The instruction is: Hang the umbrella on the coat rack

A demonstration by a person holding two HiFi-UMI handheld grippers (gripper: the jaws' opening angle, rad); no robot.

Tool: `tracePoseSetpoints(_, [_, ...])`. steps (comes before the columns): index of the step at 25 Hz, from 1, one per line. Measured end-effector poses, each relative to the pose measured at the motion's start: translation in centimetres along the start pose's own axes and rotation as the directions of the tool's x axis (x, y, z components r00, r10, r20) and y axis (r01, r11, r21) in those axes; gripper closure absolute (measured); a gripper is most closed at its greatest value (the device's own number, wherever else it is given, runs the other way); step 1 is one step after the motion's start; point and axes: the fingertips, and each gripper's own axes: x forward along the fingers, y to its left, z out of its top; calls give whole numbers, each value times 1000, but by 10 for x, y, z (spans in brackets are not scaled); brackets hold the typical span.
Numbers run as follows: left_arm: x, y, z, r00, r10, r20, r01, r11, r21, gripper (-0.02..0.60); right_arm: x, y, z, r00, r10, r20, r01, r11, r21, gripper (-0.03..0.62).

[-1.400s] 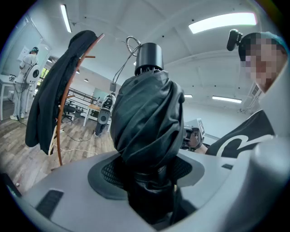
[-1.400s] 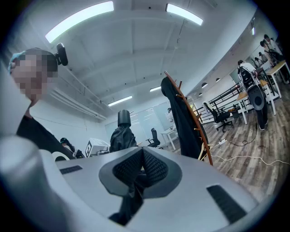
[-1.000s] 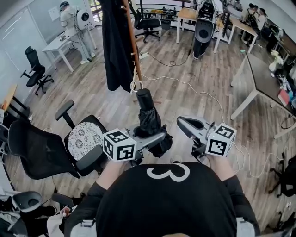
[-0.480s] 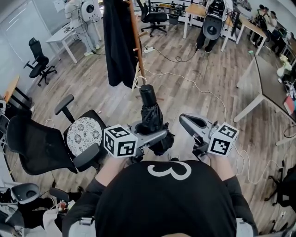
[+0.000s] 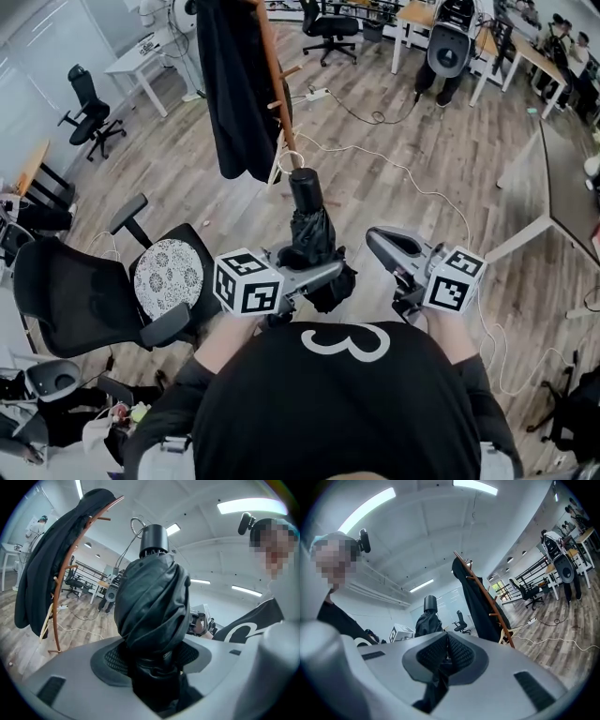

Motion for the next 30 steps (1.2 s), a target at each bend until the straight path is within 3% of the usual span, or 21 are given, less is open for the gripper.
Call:
tracePoseSetpoints(14, [106,61,42,999,31,-26,-31,999,-37,313,-2,-126,46,1000,17,-22,-16,1000,26,568])
tracePoseSetpoints(30, [136,94,56,998,60,-27,-61,997,-36,313,9,-173,48,999,37,-27,-35,998,44,568])
